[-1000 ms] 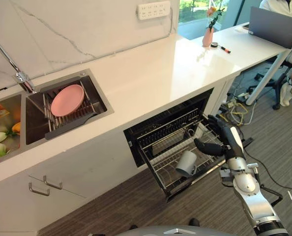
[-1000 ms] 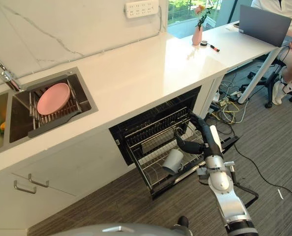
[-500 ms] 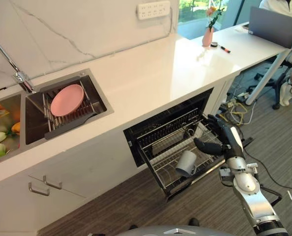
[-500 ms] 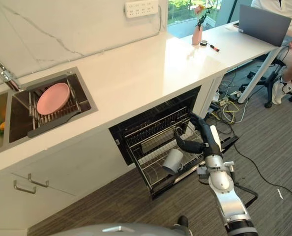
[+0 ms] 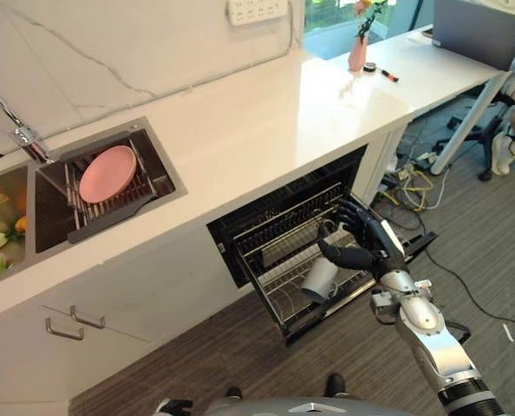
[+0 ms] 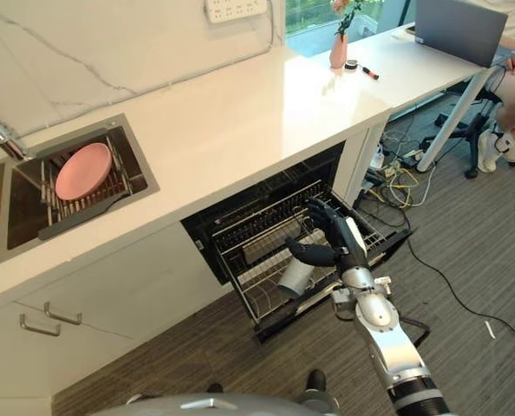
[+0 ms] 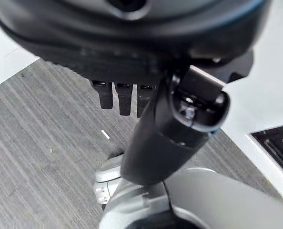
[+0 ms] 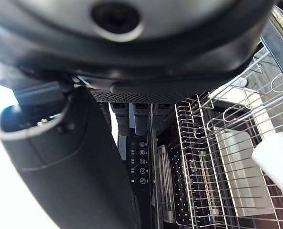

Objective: Place the dishes in the dishwasher.

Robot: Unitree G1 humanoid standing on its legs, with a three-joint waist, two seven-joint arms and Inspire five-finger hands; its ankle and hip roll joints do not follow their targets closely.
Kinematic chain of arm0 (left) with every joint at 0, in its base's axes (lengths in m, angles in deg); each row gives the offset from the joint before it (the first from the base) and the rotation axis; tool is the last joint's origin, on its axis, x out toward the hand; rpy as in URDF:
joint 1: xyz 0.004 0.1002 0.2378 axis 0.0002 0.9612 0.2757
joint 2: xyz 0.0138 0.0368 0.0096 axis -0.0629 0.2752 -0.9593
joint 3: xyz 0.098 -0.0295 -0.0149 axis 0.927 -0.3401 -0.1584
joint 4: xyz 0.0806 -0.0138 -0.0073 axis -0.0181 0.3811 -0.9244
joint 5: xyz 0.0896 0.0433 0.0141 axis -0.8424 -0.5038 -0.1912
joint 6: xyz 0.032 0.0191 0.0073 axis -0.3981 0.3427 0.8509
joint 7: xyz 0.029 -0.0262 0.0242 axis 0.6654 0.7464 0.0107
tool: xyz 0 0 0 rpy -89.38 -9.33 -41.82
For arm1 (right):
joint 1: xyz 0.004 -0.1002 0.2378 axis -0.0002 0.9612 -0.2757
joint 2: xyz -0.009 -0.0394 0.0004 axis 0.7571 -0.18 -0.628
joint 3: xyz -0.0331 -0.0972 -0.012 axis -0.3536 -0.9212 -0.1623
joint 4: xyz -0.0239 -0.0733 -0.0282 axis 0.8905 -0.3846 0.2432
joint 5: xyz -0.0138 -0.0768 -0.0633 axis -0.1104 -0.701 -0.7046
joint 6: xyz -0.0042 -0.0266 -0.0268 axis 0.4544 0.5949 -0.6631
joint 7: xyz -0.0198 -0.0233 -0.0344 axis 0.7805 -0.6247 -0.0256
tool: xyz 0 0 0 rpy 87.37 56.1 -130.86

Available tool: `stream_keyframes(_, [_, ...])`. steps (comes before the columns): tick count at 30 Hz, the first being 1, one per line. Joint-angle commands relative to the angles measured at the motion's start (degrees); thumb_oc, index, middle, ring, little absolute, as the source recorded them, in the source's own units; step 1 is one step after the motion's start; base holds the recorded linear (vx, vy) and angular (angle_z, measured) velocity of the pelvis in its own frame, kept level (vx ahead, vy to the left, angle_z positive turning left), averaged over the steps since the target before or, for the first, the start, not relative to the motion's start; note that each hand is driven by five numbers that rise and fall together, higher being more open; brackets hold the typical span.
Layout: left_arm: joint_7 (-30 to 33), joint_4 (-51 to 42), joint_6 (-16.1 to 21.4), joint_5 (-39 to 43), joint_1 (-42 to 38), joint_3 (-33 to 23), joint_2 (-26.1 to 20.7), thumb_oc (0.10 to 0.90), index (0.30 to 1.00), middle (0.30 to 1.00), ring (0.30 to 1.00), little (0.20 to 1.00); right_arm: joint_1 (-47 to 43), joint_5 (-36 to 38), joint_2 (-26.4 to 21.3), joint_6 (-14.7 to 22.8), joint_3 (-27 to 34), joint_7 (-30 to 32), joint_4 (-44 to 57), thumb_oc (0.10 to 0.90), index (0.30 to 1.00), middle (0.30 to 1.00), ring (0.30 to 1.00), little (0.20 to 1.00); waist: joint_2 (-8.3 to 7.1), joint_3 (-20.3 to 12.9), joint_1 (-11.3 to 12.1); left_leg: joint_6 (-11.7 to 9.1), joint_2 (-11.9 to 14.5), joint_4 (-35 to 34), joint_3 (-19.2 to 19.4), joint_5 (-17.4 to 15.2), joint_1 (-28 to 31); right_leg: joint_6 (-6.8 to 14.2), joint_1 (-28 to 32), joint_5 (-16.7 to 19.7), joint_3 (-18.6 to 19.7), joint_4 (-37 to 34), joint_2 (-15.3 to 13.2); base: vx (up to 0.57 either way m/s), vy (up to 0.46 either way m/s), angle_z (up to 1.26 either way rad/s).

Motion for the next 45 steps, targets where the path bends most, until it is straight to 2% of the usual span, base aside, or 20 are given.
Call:
stream_keyframes(1, [-2.1, 5.6, -0.2, 11.4, 0.5, -5.1, 2.2, 0.8, 0.9, 0.9, 0.9, 0.9, -5.4, -0.7, 0.3, 6.3, 4.9, 1.4, 11.5, 0.8, 0.9, 0.9, 0.9, 0.9, -3.88, 0.0, 2.8, -3.1, -4.6, -0.2, -1.1, 3.6, -5.6, 0.1, 3.5, -9.0, -1.6, 1.1, 1.4, -0.19, 0.09, 0.32])
stream_keyframes(2, [-1.8, 4.8, 0.2, 16.4, 0.1, -7.4, 2.1, 0.8, 0.9, 0.9, 0.9, 0.9, -6.5, -2.7, -0.4, 6.1, 5.9, 3.1, 11.8, 0.8, 0.9, 0.9, 0.9, 0.9, -2.59, 1.1, 3.4, -4.1, -5.0, 0.1, 0.6, 5.2, -9.0, 0.3, 2.3, -8.7, -4.8, 1.1, -0.7, -0.2, 0.094, 0.67])
stream_keyframes(3, [-1.8, 4.8, 0.2, 16.4, 0.1, -7.4, 2.1, 0.8, 0.9, 0.9, 0.9, 0.9, -6.6, -2.7, -0.4, 6.1, 5.9, 3.1, 11.8, 0.8, 0.9, 0.9, 0.9, 0.9, -2.57, 0.9, 3.3, -4.0, -5.0, 0.1, 0.5, 5.3, -9.3, 0.3, 2.0, -8.5, -4.9, 1.1, -0.7, -0.24, 0.117, 0.9])
stream_keyframes(6, [-3.5, 3.3, 0.0, 14.3, 1.0, -4.2, 3.0, 0.8, 0.9, 0.9, 0.9, 0.9, -11.3, -5.9, -2.1, 5.6, 6.3, 4.5, 10.8, 0.8, 0.9, 0.9, 0.9, 0.9, 0.08, 1.3, 1.4, -4.7, -0.6, 0.8, 5.8, 3.8, -5.6, 0.7, 0.3, -6.8, -8.0, 1.1, -3.6, -0.2, 0.187, 1.12])
stream_keyframes(8, [-3.1, 3.4, 0.2, 12.5, 1.2, -3.5, 3.0, 0.8, 0.9, 0.9, 0.9, 0.9, -11.5, -8.1, -2.3, 5.6, 6.7, 5.2, 11.1, 0.8, 0.9, 0.9, 0.9, 0.9, 0.51, 1.0, 0.7, -5.1, 0.6, 0.8, 5.6, 3.5, -3.4, 0.9, 0.1, -6.3, -8.0, 1.1, -4.3, -0.11, 0.238, 0.7])
stream_keyframes(11, [-1.3, 3.0, 0.5, 4.3, 1.1, 0.1, 2.7, 0.8, 0.9, 0.9, 0.9, 0.9, -9.9, -12.7, -3.0, 5.3, 8.3, 7.2, 10.8, 0.8, 0.9, 0.9, 0.9, 0.9, 1.31, -0.1, -1.4, -6.6, 5.5, -0.1, 6.2, 5.3, 2.2, 1.9, -0.8, -4.7, -8.4, 1.7, -6.5, -0.13, 0.363, 0.51])
stream_keyframes(13, [-1.7, 2.0, 0.8, 0.8, 1.0, 2.1, 2.3, 0.8, 0.9, 0.9, 0.9, 0.9, -8.9, -14.5, -3.6, 5.2, 9.9, 8.1, 10.1, 0.8, 0.9, 0.9, 0.9, 0.9, 1.72, -1.2, -2.8, -7.8, 8.5, -1.7, 7.1, 8.1, 3.6, 3.1, -1.4, -3.3, -9.5, 2.8, -9.0, -0.16, 0.498, 0.68])
stream_keyframes(15, [-2.1, 1.1, 0.8, 0.5, 0.4, 2.9, 1.8, 0.8, 0.9, 0.9, 0.9, 0.9, -8.2, -15.9, -4.1, 4.7, 11.6, 9.4, 10.1, 0.8, 0.9, 0.9, 0.9, 0.9, 2.06, -1.8, -3.7, -8.8, 10.3, -3.1, 8.0, 8.1, 4.5, 5.1, -1.4, -3.1, -9.6, 4.2, -11.6, -0.13, 0.586, 0.94])
stream_keyframes(17, [-1.8, 0.0, 0.8, -2.2, 0.2, 4.2, 1.9, 0.8, 0.9, 0.9, 0.9, 0.9, -7.2, -22.9, -4.7, 3.8, 15.2, 12.6, 10.5, 0.8, 0.9, 0.9, 0.9, 0.9, 2.18, -1.8, -4.4, -8.5, 10.0, -5.4, 9.2, 3.4, 5.4, 6.9, -1.6, -2.5, -10.1, 6.2, -14.6, -0.12, 0.659, 0.63])
stream_keyframes(19, [-1.1, -0.9, 0.9, -1.1, -0.1, 3.2, 1.1, 0.8, 0.9, 0.9, 0.9, 0.9, -3.1, -24.8, -2.6, 3.5, 18.4, 15.0, 10.5, 0.8, 0.9, 0.9, 0.9, 0.9, 1.03, -2.0, -4.3, -7.0, 5.7, -6.0, 7.9, -0.3, 5.3, 8.6, -1.7, 1.3, -10.9, 10.0, -19.9, -0.05, 0.733, 0.78])
stream_keyframes(21, [-0.9, -0.9, 0.3, 2.6, -0.4, 0.8, 0.5, 0.8, 0.9, 0.9, 0.9, 0.9, -2.3, -23.8, 1.0, 3.1, 20.2, 17.4, 11.1, 0.8, 0.9, 0.9, 0.9, 0.9, -0.28, -0.6, -4.2, -3.5, 0.8, -7.1, 6.5, -1.4, 5.7, 7.4, -3.6, 5.4, -8.6, 15.7, -23.8, -0.16, 0.643, 1.02])
stream_keyframes(22, [-1.0, 0.1, -0.1, 4.6, -0.3, -0.5, 0.3, 0.8, 0.9, 0.9, 0.9, 0.9, -2.4, -24.0, 2.4, 2.8, 20.2, 18.4, 11.3, 0.8, 0.9, 0.9, 0.9, 0.9, -0.53, 0.0, -4.5, -2.3, -0.5, -7.4, 6.1, -1.7, 5.9, 6.9, -5.2, 5.6, -5.2, 17.9, -23.2, -0.19, 0.71, 0.72])
stream_keyframes(23, [-0.9, 3.0, -0.6, 7.2, 0.8, -3.3, 0.5, 0.8, 0.9, 0.9, 0.9, 0.9, -1.2, -25.3, 3.0, 2.4, 21.8, 19.0, 11.9, 0.8, 0.9, 0.9, 0.9, 0.9, -0.62, 0.3, -5.2, -0.6, -2.4, -7.5, 5.3, -1.7, 6.5, 5.2, -8.5, 2.8, 1.4, 20.1, -17.1, -0.09, 0.471, 0.32])
stream_keyframes(25, [-0.6, 3.8, -0.8, 7.5, 1.3, -4.2, 0.3, 0.8, 0.9, 0.9, 0.9, 0.9, -2.2, -25.6, 2.8, 3.3, 22.1, 20.4, 11.1, 0.8, 0.9, 0.9, 0.9, 0.9, -0.66, 0.2, -4.4, 0.1, -2.9, -7.5, 6.0, -1.4, 6.0, 5.5, -8.3, 2.5, 0.0, 19.4, -15.6, -0.04, 0.322, 0.28])
stream_keyframes(28, [-0.4, 6.8, -1.8, 5.6, 3.2, -6.0, 0.0, 0.8, 0.9, 0.9, 0.9, 0.9, -1.1, -25.6, 2.6, 5.1, 23.9, 20.5, 13.4, 0.8, 0.9, 0.9, 0.9, 0.9, -0.52, -0.4, -3.9, 1.5, -4.5, -7.5, 5.5, -1.9, 6.2, 2.5, -7.3, -5.2, -4.2, 19.0, -7.4, 0.03, 0.281, -0.11])
stream_keyframes(32, [0.4, 8.0, -2.2, 3.6, 2.9, -6.9, 0.8, 0.8, 0.9, 0.9, 0.9, 0.9, -0.3, -25.2, 2.4, 7.9, 22.0, 20.9, 16.4, 0.8, 0.9, 0.9, 0.9, 0.9, -2.55, -0.2, -4.4, 2.2, -7.9, -7.5, 5.5, -3.4, 7.9, 1.3, -10.2, -5.4, -1.8, 14.8, 1.2, 0.09, 0.181, -0.25])
stream_keyframes(36, [-1.2, 5.2, -1.3, 3.7, 1.2, -4.7, 2.6, 0.8, 0.9, 0.9, 0.9, 0.9, 1.8, -32.1, 1.9, 8.2, 21.0, 22.0, 24.2, 0.8, 0.9, 0.9, 0.9, 0.9, -3.71, -0.4, -5.5, 1.6, -8.4, -7.4, 5.6, -4.4, 8.1, 1.1, -7.4, -4.3, -3.3, 8.8, 1.4, 0.1, 0.034, -0.03])
stream_keyframes(37, [0.6, 4.4, -1.3, 2.6, 0.3, -3.3, 3.3, 0.8, 0.9, 0.9, 0.9, 0.9, 2.2, -32.6, 2.1, 8.7, 20.2, 23.6, 25.1, 0.8, 0.9, 0.9, 0.9, 0.9, -3.7, -1.6, -5.7, 1.5, -8.1, -7.0, 7.2, -5.0, 8.5, 1.6, -5.7, -3.0, -4.0, 5.8, 1.4, 0.13, 0.027, 0.27])
stream_keyframes(41, [1.1, 2.3, -0.6, 1.2, -0.8, -0.7, 3.6, 0.8, 0.9, 0.9, 0.9, 0.9, 1.9, -30.8, 2.0, 8.2, 19.0, 24.3, 23.8, 0.8, 0.9, 0.9, 0.9, 0.9, -3.33, -2.5, -6.4, 1.8, -8.1, -5.4, 9.6, -6.1, 8.8, 1.9, -4.7, -1.9, -1.7, 4.1, 1.9, 0.09, 0.062, -0.07])
stream_keyframes(45, [1.8, 0.8, -0.3, 0.9, -1.9, -0.8, 2.1, 0.8, 0.9, 0.9, 0.9, 0.9, 0.7, -26.5, 0.8, 7.9, 16.6, 18.5, 23.7, 0.8, 0.9, 0.9, 0.9, 0.9, -3.25, -2.3, -6.3, 2.8, -8.3, -4.1, 12.5, -7.3, 9.3, 2.4, -5.1, -1.4, 0.4, 5.4, 1.7, 0.04, 0.111, -0.66])
